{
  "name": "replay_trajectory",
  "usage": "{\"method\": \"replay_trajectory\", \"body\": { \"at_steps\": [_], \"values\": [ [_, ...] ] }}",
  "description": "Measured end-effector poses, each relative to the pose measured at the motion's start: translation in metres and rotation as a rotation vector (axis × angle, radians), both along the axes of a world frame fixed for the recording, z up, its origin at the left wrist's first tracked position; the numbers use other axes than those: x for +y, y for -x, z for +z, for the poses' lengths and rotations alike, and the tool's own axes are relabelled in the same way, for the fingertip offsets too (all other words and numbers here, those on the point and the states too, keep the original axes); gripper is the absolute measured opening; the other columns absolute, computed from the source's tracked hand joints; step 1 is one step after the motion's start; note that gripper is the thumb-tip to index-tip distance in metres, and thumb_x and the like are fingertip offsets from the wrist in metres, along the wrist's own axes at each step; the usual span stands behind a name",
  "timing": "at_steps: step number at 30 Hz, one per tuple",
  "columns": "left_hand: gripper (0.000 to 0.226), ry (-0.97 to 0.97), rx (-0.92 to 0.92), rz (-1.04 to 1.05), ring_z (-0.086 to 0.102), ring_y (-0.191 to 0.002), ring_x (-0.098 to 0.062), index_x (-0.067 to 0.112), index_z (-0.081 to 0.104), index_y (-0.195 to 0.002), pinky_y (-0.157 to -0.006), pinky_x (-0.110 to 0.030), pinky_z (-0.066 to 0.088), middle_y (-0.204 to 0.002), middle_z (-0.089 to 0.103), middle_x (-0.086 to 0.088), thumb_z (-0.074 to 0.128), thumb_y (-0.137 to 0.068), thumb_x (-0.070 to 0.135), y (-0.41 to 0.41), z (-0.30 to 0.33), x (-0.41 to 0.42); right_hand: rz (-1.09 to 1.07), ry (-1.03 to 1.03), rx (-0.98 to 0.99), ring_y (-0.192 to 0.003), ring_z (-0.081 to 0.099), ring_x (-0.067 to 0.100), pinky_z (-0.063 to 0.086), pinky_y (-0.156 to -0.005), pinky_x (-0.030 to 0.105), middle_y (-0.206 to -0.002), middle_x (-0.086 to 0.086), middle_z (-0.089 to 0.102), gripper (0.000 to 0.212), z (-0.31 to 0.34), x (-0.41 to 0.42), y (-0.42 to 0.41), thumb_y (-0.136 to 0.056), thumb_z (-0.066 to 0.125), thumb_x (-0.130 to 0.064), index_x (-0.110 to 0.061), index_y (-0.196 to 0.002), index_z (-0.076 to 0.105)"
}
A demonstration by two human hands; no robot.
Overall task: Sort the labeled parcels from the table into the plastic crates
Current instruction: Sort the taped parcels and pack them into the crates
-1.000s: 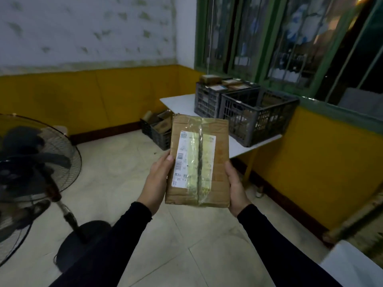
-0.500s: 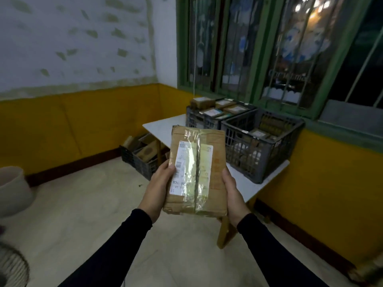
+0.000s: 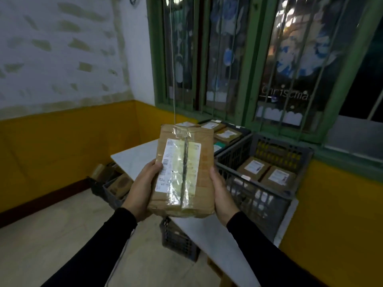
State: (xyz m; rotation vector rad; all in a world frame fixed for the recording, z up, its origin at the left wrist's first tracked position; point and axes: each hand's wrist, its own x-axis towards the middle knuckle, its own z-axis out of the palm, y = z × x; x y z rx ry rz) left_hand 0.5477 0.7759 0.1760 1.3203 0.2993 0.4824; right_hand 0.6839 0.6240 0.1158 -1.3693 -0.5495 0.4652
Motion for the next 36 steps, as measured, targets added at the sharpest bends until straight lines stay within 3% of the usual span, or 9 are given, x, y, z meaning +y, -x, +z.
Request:
{"method": "replay_trajectory", "body": {
  "at_steps": [6, 11, 16, 20, 23, 29, 31, 33, 36],
  "values": [
    [0.036, -0.018, -0.030, -0.139, 0.067, -0.107, -0.033, 0.019, 0.060, -0.127, -0.096, -0.049, 0.051, -0.117, 0.070, -0.011, 0.047, -0.099, 0.038, -0.133, 0.023, 0.060, -0.214, -0.052, -0.020, -0.139, 0.040, 0.017, 0.031, -0.116, 0.053, -0.151, -0.006, 0.039, 0.078, 0.027, 0.042, -0.114, -0.068, 0.049, -0.092, -0.058, -0.138, 0.043],
    [0.029, -0.021, -0.026, -0.312, 0.069, -0.101, -0.031, 0.019, 0.066, -0.117, -0.090, -0.044, 0.053, -0.111, 0.073, -0.010, 0.048, -0.100, 0.034, -0.242, 0.037, 0.101, -0.363, -0.029, 0.008, -0.151, 0.017, 0.015, 0.012, -0.120, 0.058, -0.157, -0.019, 0.032, 0.073, 0.035, 0.068, -0.196, -0.070, 0.045, -0.093, -0.064, -0.136, 0.040],
    [0.038, 0.008, 0.027, -0.513, 0.067, -0.108, -0.032, 0.016, 0.063, -0.125, -0.103, -0.053, 0.045, -0.116, 0.071, -0.010, 0.048, -0.099, 0.039, -0.347, 0.049, 0.131, -0.518, -0.071, 0.081, -0.140, 0.041, 0.021, 0.031, -0.116, 0.054, -0.153, -0.009, 0.041, 0.086, 0.052, 0.081, -0.253, -0.066, 0.054, -0.091, -0.050, -0.141, 0.045],
    [0.040, 0.046, 0.105, -0.596, 0.068, -0.105, -0.030, 0.016, 0.066, -0.124, -0.099, -0.047, 0.049, -0.115, 0.071, -0.010, 0.052, -0.097, 0.042, -0.417, 0.052, 0.140, -0.543, -0.154, 0.070, -0.124, 0.059, 0.023, 0.042, -0.109, 0.050, -0.136, -0.001, 0.061, 0.062, 0.064, 0.092, -0.299, -0.092, 0.047, -0.066, -0.031, -0.143, 0.049],
    [0.037, 0.073, 0.106, -0.593, 0.071, -0.089, -0.027, 0.012, 0.070, -0.116, -0.085, -0.039, 0.055, -0.108, 0.074, -0.013, 0.051, -0.098, 0.039, -0.463, 0.060, 0.145, -0.531, -0.170, 0.066, -0.124, 0.059, 0.023, 0.042, -0.110, 0.049, -0.137, 0.000, 0.061, 0.057, 0.071, 0.103, -0.342, -0.098, 0.045, -0.052, -0.024, -0.148, 0.043],
    [0.035, 0.017, 0.177, -0.572, 0.067, -0.091, -0.029, 0.008, 0.068, -0.114, -0.092, -0.042, 0.051, -0.109, 0.073, -0.014, 0.050, -0.097, 0.034, -0.559, 0.060, 0.155, -0.525, -0.188, 0.096, -0.122, 0.060, 0.022, 0.043, -0.109, 0.045, -0.138, 0.003, 0.060, 0.061, 0.067, 0.118, -0.435, -0.099, 0.046, -0.050, -0.019, -0.151, 0.037],
    [0.032, 0.032, 0.212, -0.586, 0.069, -0.086, -0.026, 0.009, 0.068, -0.109, -0.086, -0.039, 0.053, -0.104, 0.074, -0.013, 0.048, -0.098, 0.031, -0.586, 0.053, 0.156, -0.542, -0.187, 0.142, -0.121, 0.061, 0.022, 0.044, -0.108, 0.045, -0.137, 0.004, 0.060, 0.064, 0.058, 0.121, -0.461, -0.098, 0.047, -0.050, -0.019, -0.152, 0.035],
    [0.031, 0.063, 0.263, -0.616, 0.070, -0.077, -0.023, 0.010, 0.068, -0.105, -0.076, -0.034, 0.054, -0.095, 0.076, -0.010, 0.047, -0.099, 0.031, -0.609, 0.046, 0.155, -0.554, -0.191, 0.205, -0.116, 0.064, 0.023, 0.049, -0.102, 0.043, -0.135, 0.005, 0.062, 0.067, 0.050, 0.122, -0.477, -0.095, 0.050, -0.053, -0.021, -0.152, 0.035],
    [0.033, 0.081, 0.323, -0.649, 0.069, -0.083, -0.025, 0.009, 0.068, -0.112, -0.083, -0.035, 0.053, -0.102, 0.074, -0.011, 0.049, -0.098, 0.032, -0.641, 0.032, 0.154, -0.602, -0.196, 0.235, -0.113, 0.066, 0.025, 0.054, -0.087, 0.039, -0.131, 0.006, 0.064, 0.057, 0.042, 0.122, -0.496, -0.098, 0.047, -0.050, -0.023, -0.148, 0.041]
  ]
}}
